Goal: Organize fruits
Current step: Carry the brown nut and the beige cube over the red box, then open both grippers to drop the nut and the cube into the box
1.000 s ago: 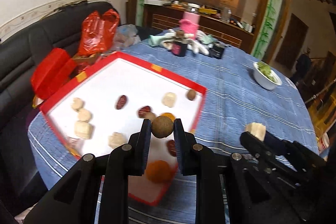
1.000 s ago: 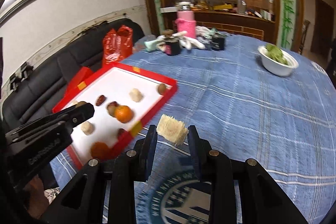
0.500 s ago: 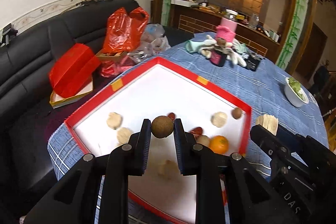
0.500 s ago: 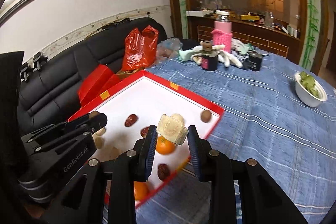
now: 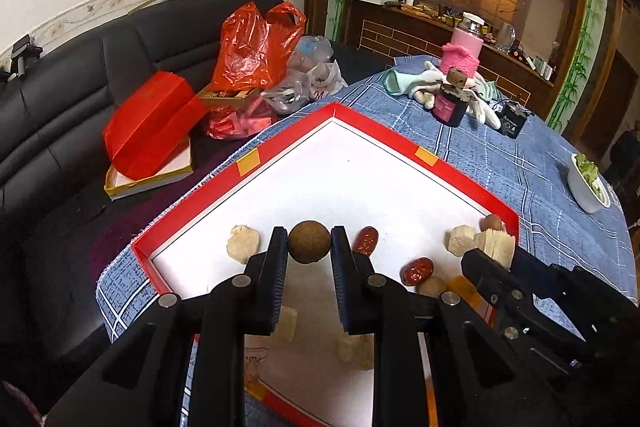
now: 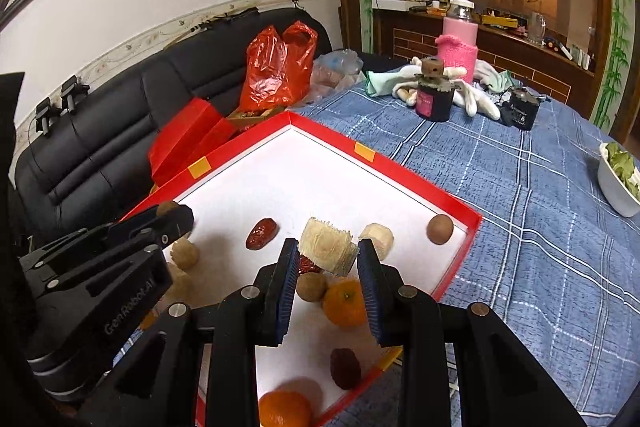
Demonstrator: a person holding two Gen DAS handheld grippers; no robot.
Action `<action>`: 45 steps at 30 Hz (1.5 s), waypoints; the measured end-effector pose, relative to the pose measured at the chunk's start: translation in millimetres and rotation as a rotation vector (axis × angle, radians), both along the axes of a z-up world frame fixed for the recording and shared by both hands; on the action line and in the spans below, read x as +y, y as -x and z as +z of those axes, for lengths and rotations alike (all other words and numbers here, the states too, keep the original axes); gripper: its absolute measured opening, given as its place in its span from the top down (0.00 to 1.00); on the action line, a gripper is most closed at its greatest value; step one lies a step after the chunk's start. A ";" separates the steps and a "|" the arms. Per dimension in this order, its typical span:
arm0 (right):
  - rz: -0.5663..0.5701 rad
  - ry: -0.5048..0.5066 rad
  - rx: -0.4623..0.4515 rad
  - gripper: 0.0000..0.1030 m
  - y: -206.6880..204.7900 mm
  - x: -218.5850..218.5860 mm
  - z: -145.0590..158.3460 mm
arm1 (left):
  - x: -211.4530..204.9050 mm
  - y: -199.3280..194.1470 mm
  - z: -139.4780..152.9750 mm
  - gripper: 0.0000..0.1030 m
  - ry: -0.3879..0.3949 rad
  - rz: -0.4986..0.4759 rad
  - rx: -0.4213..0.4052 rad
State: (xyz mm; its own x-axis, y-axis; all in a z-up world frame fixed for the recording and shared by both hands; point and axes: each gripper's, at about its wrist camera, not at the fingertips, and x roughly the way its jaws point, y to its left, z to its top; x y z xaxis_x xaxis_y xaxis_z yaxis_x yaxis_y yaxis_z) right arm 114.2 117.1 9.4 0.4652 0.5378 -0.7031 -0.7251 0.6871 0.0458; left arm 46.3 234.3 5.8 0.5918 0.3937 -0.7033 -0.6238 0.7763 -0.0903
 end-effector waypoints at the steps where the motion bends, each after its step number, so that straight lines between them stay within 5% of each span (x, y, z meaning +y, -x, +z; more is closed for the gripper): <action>1: 0.001 0.002 0.002 0.71 -0.4 0.7 -1.1 | 0.9 -0.7 -0.2 0.81 0.001 0.000 0.002; 27: 0.008 0.038 0.045 0.69 -22.3 23.4 -15.8 | 18.2 -14.6 -6.5 0.81 0.013 0.034 0.052; 30: 0.004 0.036 0.046 0.35 -22.7 23.4 -15.9 | 23.6 -14.2 -8.9 0.79 0.045 0.053 0.075; 32: -0.014 0.041 0.030 0.22 -23.6 19.7 -13.3 | 22.2 -12.4 -7.0 0.71 0.033 0.051 0.078; 34: -0.026 0.040 0.021 0.17 -23.6 14.7 -10.3 | 20.1 -9.4 -3.2 0.39 0.011 0.066 0.088; 36: -0.038 0.026 0.013 0.15 -23.0 4.5 -4.9 | 18.7 -5.3 1.3 0.20 0.010 0.069 0.074; 40: -0.054 -0.002 -0.015 0.01 -16.5 -18.4 9.1 | 5.3 2.5 13.1 0.15 -0.008 0.043 0.034; 45: -0.028 -0.014 -0.083 0.01 10.8 -49.8 29.7 | -22.5 7.8 22.6 0.14 -0.035 -0.025 0.037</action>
